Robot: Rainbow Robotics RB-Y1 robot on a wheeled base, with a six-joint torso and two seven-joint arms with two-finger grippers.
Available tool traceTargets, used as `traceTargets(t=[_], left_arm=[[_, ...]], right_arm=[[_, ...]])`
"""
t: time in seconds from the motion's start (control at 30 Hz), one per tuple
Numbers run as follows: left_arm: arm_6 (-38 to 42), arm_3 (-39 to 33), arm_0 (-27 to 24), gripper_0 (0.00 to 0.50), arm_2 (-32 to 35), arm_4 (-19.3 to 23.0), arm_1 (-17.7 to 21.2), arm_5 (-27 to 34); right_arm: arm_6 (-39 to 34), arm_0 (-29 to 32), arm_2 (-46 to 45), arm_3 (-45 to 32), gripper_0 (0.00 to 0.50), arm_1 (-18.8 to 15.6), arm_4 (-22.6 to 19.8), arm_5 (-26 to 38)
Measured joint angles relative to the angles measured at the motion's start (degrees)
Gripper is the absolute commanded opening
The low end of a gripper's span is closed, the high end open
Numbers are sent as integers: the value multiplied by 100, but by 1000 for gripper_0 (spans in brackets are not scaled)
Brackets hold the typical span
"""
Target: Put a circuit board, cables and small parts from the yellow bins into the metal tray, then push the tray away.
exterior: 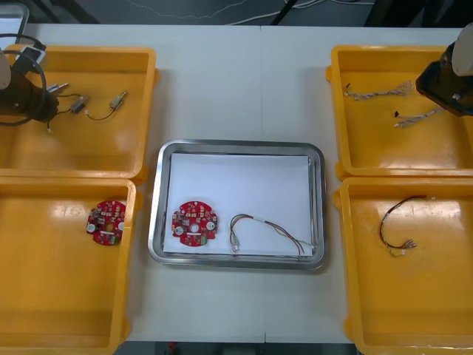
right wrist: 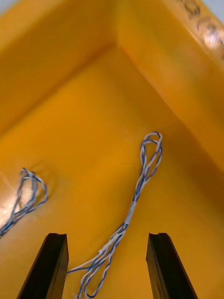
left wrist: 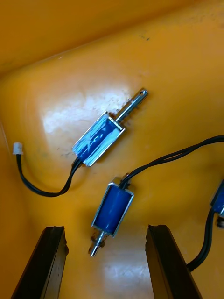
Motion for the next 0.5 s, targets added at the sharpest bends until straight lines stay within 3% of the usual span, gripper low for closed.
traceTargets(t=[0.5], left_arm=[[-2, 248, -261, 500, 0, -120, -63, 0]], right_arm=[[-5, -1, 0, 613, 488, 77, -64, -446]])
